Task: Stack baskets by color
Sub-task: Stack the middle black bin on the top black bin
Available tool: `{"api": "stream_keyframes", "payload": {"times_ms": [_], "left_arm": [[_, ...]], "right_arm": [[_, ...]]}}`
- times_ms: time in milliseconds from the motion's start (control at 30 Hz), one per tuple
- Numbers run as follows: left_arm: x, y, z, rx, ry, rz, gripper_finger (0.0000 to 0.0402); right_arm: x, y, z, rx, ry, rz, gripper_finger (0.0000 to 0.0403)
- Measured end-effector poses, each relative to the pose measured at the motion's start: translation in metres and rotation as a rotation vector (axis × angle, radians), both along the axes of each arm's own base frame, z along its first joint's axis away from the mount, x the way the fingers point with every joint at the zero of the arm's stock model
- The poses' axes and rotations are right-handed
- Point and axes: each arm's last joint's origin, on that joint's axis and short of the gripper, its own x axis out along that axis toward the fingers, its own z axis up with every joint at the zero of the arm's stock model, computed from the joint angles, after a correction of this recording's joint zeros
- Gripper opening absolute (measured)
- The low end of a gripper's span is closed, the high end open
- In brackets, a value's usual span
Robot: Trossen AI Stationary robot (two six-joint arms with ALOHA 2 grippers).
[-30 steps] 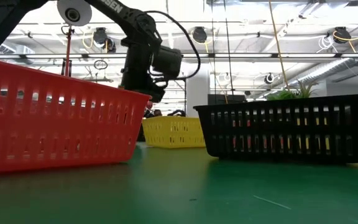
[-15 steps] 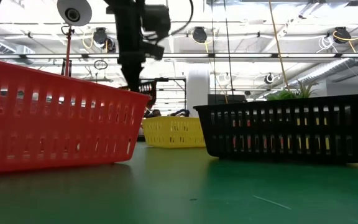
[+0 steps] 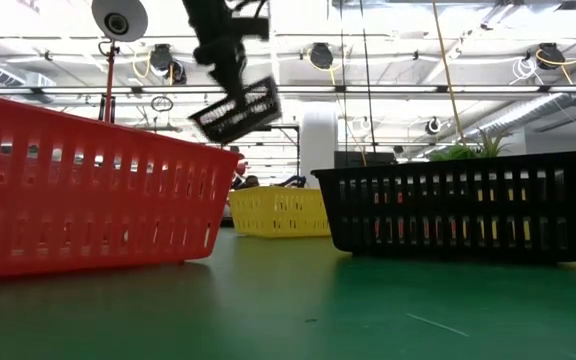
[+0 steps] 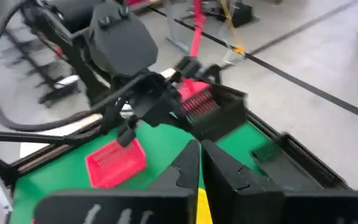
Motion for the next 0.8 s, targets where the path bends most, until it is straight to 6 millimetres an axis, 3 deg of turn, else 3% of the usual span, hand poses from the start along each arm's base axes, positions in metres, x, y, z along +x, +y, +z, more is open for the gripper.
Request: {"api": "stream_keyframes", "payload": {"times_ms": [233, 533, 800], "left_arm": [[0.018, -0.010, 0.027, 0.054, -0.203, -0.040, 0.0004], [0.027, -0.024, 0.034, 0.016, -0.313, -0.064, 0.0006], [0.035, -0.028, 0.026, -0.024, -0.325, -0.030, 0.0009]], "right_arm": [[0.025, -0.005, -0.009, -0.036, 0.007, 0.047, 0.0069], [0.036, -0.007, -0.014, -0.145, 0.057, 0.096, 0.0139], [0.044, -0.008, -0.028, -0.190, 0.172, 0.192, 0.0157]]}}
